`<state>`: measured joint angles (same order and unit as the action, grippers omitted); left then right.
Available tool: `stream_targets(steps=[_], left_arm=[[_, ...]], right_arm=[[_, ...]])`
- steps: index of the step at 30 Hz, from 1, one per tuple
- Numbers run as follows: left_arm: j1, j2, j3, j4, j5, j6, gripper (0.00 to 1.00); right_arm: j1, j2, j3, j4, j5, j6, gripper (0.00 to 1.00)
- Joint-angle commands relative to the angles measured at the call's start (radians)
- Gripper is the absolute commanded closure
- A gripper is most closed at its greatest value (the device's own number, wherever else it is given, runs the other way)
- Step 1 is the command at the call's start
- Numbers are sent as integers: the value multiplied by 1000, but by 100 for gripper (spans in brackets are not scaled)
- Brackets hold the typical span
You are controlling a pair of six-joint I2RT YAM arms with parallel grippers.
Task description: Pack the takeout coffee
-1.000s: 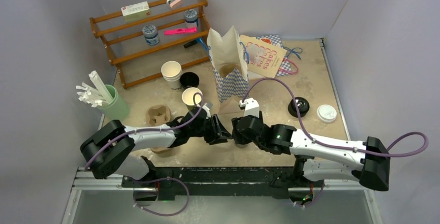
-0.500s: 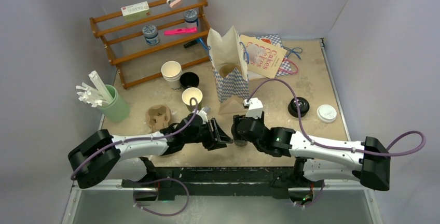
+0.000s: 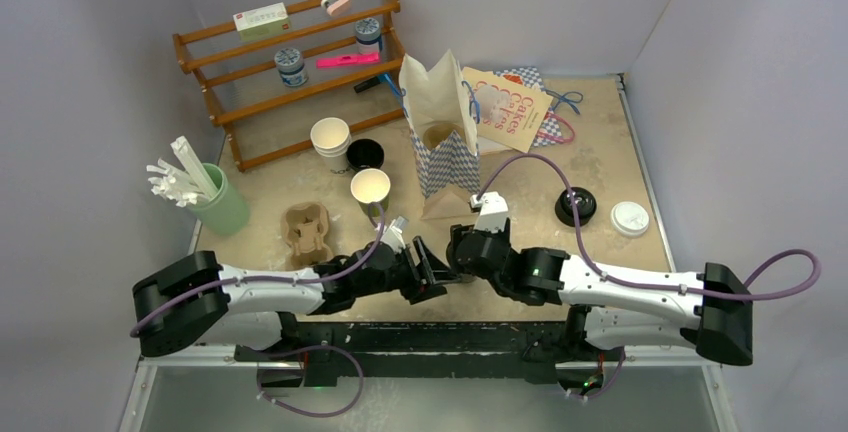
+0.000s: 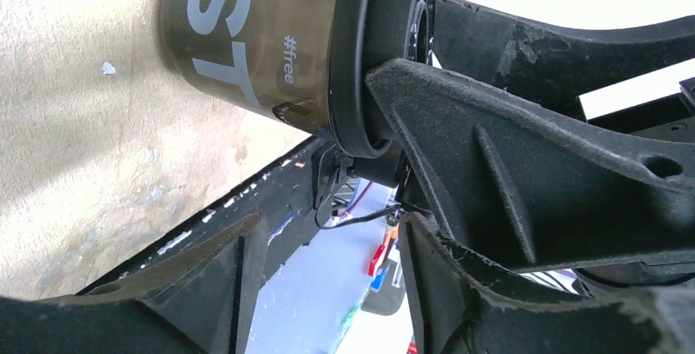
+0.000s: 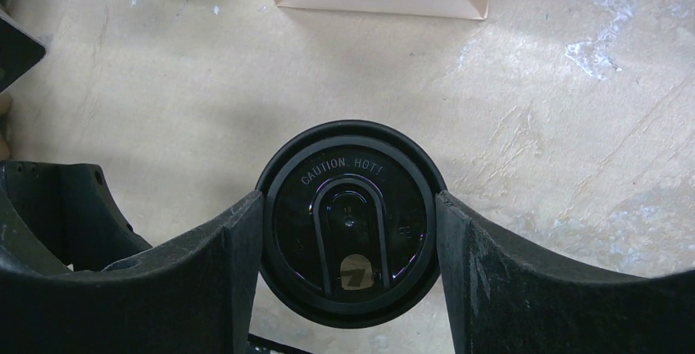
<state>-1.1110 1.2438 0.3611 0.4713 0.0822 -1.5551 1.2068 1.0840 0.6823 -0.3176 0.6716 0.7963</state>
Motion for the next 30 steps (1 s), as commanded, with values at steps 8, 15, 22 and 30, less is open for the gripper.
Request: stream_targets(steps=[8, 15, 22, 30], left_arm=[[-60, 20, -56, 184, -238, -100, 38], [-85, 89, -64, 283, -304, -107, 39], [-100, 139, -68, 324, -335, -127, 41], [-116, 94, -63, 177, -350, -163, 56]], right_arm=[[31, 39, 21, -130, -95, 76, 53], [39, 78, 36, -188, -95, 103, 55], [43, 89, 61, -245, -130, 104, 54], [43, 125, 92, -336, -166, 114, 55]])
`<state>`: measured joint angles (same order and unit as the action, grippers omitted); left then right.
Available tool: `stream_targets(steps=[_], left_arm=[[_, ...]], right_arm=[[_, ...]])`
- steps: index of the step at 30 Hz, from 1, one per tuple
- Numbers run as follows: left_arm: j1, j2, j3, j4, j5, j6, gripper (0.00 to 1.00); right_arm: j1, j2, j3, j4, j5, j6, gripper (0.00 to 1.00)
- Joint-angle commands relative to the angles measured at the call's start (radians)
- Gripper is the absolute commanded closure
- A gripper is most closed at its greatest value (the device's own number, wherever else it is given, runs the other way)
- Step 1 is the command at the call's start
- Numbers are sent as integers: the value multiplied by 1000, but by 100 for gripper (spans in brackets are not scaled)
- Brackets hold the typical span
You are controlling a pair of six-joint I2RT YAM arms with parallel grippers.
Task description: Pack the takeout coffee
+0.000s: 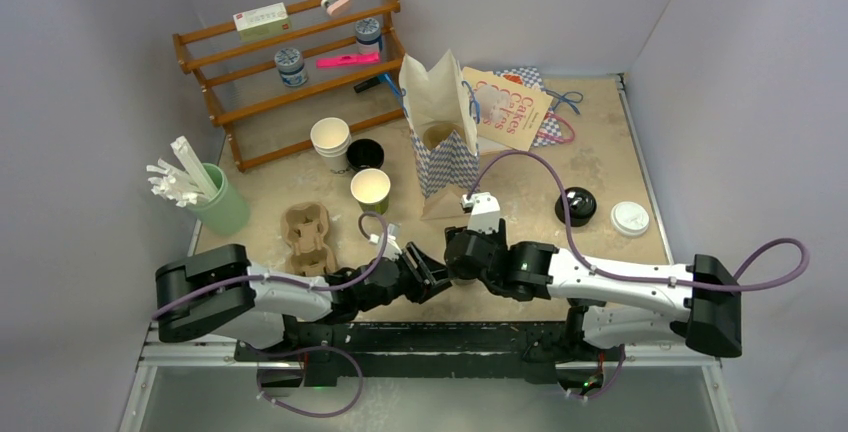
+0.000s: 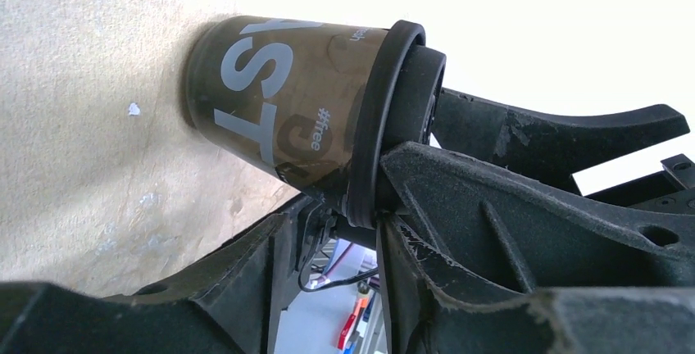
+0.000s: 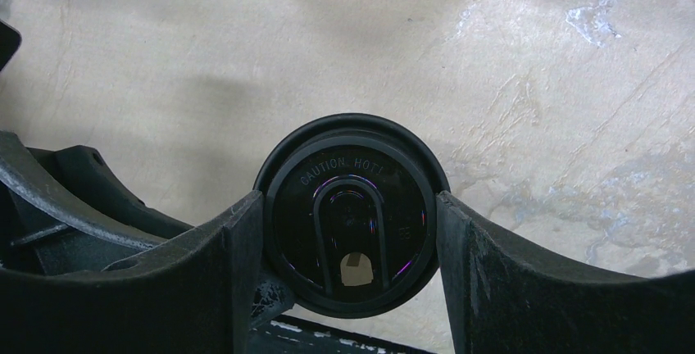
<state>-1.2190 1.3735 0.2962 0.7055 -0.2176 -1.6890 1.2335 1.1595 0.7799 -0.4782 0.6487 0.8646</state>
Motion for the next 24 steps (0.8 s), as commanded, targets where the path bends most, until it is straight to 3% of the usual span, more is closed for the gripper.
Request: stream_targets(steps=[1, 8, 24], left_arm=[[-9, -48, 1, -82, -53, -35, 57], [-16, -83, -4, -175, -63, -64, 62], [-16, -21, -15, -131, -20, -82, 68]], right_arm=[[17, 50, -6, -179, -147, 46, 55], [16, 75, -7, -193, -160, 52, 55], [16, 126, -21, -226, -230, 117, 56]])
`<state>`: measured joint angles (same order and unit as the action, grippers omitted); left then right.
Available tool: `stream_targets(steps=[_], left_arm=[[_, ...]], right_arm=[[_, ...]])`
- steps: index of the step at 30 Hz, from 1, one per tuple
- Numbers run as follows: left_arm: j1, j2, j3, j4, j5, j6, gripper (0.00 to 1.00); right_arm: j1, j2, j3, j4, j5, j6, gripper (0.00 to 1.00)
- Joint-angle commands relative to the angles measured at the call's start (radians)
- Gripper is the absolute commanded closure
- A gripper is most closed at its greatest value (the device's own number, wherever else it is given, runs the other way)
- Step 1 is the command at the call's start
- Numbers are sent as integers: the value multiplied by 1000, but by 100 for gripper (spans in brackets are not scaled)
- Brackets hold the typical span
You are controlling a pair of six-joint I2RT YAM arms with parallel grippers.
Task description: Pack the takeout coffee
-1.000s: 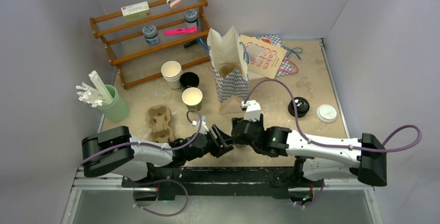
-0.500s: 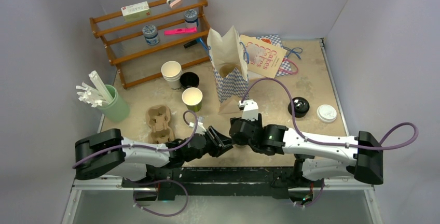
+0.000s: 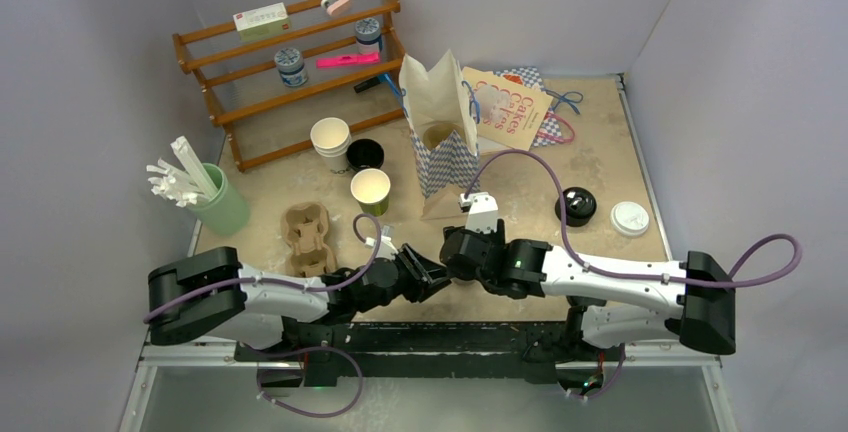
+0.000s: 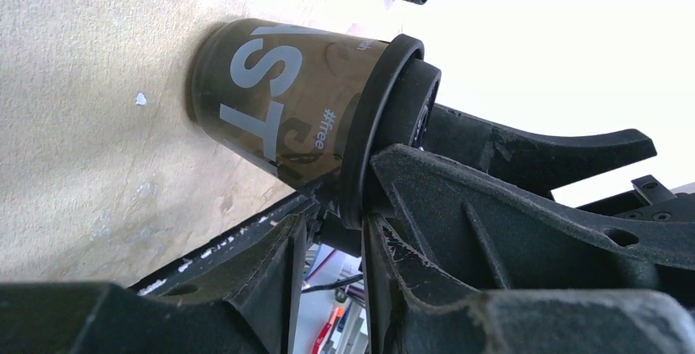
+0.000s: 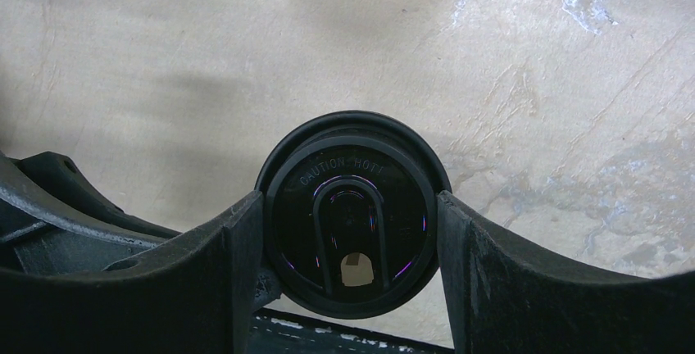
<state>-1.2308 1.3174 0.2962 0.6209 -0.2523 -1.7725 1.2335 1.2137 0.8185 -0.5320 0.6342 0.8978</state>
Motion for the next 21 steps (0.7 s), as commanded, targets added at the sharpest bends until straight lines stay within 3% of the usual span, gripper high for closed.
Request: stream_targets(steps=[1, 21], left_arm=[[-4, 41, -11, -49, 21, 4, 68], [-4, 34, 39, -145, 37, 54, 69]], right_arm=[[16, 74, -59, -182, -225, 89, 56], [38, 143, -105, -103, -227, 158, 62]])
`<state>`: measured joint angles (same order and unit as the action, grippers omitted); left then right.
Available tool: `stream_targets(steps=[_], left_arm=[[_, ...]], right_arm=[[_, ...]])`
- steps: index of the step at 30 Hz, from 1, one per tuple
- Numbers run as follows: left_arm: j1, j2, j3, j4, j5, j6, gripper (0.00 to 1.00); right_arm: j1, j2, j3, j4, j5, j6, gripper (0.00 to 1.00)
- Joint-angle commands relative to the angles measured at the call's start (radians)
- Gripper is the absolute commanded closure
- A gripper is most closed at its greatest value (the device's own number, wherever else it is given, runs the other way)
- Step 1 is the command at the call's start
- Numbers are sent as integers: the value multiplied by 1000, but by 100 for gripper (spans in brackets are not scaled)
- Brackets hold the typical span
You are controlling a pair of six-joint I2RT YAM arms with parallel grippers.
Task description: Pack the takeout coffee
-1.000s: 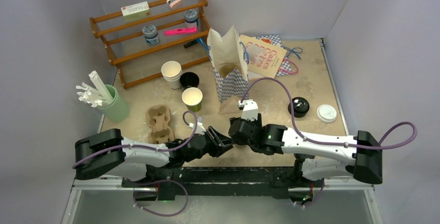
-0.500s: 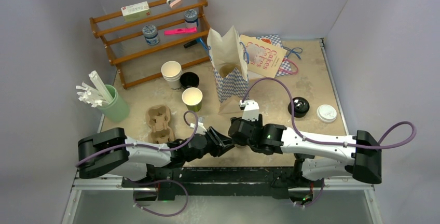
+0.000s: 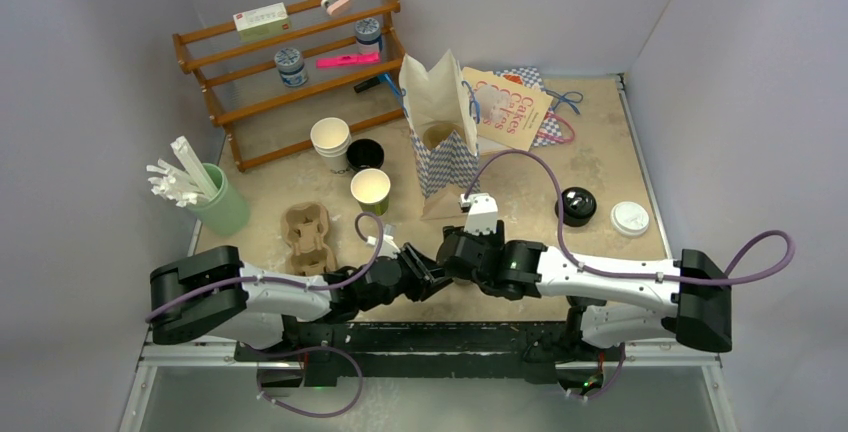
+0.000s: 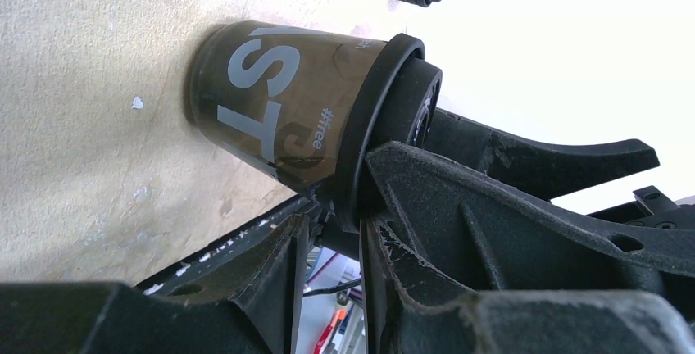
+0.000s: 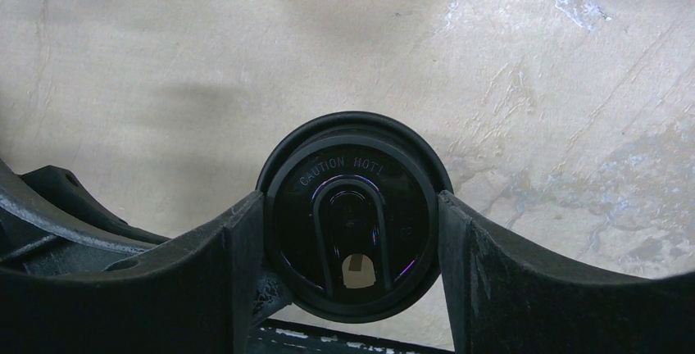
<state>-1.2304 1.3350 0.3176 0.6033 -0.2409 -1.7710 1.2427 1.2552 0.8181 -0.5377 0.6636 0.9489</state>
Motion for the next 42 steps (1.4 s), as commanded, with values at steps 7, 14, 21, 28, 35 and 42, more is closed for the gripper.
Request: stream_targets(steps=[7, 14, 21, 28, 35, 42], left_arm=[[-4, 28, 73, -139, 43, 114, 63], [-9, 59, 64, -74, 46, 112, 58], [-8, 70, 52, -130, 39, 66, 55], [-7, 35, 103, -355, 40, 52, 56], [-7, 53, 151, -483, 58, 65, 56], [-7, 68, 199, -619, 47, 94, 55]], right_arm=[[49, 78, -137, -56, -269, 130, 62], [49, 89, -117, -47, -260, 139, 62], [49, 62, -133, -53, -270, 158, 62], [49, 8, -193, 11, -298, 172, 62], [49, 4, -221, 55, -320, 171, 63], [49, -27, -264, 123, -350, 187, 63]])
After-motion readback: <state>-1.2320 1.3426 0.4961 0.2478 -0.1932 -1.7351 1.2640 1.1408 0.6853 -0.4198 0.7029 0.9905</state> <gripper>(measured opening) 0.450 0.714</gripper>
